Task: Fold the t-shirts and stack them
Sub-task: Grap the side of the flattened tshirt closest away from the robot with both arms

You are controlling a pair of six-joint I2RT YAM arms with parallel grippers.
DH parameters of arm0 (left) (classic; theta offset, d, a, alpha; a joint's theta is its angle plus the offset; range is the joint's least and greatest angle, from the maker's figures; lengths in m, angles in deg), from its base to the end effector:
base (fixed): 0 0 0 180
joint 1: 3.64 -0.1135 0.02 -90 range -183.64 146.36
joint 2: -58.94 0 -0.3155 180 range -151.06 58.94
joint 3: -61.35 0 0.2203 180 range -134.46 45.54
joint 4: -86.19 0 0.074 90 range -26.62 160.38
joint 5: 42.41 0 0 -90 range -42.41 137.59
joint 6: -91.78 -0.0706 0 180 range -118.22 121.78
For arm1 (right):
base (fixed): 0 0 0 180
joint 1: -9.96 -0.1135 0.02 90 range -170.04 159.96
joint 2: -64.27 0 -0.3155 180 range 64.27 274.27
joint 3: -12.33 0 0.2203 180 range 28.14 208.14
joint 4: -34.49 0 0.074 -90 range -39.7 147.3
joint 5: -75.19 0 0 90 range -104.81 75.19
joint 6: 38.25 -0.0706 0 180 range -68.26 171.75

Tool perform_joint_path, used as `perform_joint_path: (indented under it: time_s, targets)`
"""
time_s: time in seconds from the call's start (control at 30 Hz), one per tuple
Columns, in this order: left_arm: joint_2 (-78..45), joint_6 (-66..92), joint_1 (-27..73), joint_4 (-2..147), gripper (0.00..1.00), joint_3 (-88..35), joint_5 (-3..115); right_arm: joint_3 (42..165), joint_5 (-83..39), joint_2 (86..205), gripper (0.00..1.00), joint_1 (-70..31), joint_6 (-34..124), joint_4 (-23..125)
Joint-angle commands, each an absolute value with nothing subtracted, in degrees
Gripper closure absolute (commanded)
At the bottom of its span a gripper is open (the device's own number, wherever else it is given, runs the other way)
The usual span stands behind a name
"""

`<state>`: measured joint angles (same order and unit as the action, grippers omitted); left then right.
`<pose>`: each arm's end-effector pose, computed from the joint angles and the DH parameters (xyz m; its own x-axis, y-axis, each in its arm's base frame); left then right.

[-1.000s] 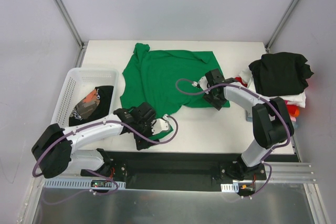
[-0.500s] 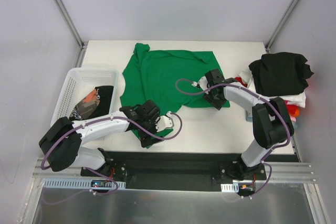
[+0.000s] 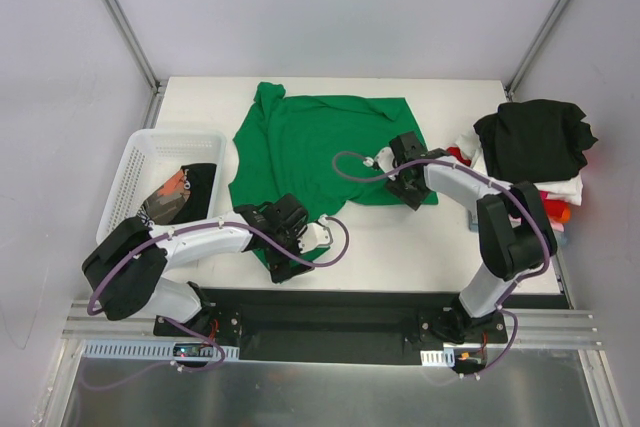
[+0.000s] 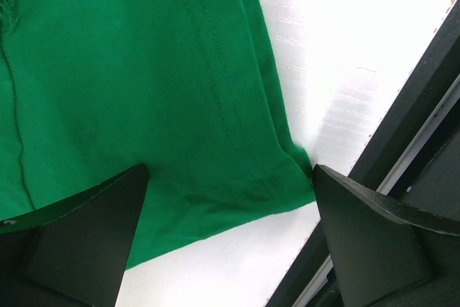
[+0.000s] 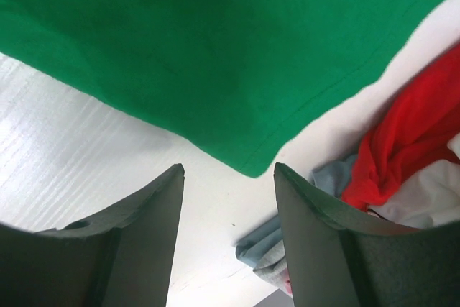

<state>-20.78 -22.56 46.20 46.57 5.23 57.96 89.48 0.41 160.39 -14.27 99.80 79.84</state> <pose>0.1388 -0.1841 0.2077 -0.1932 0.8575 -0.4767 0.9699 0.2403 0.0393 0.3027 0.1159 0.2275 -0.3320 -0.9364 -0.1137 -0.8066 0.3443 -0.4805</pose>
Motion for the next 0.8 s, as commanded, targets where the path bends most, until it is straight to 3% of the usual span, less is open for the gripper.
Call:
perform_joint_path:
  time_s: [0.0,0.77]
  targets:
    - [-20.8,-21.5,46.5,46.7,0.01,6.0,57.4,89.7,-1.6,162.5,0.44,-14.0,101.3,79.2]
    - [-20.2,-21.9,46.5,47.1,0.0,6.8,56.2,95.3,-13.7,170.3,0.46,-4.0,106.0,82.0]
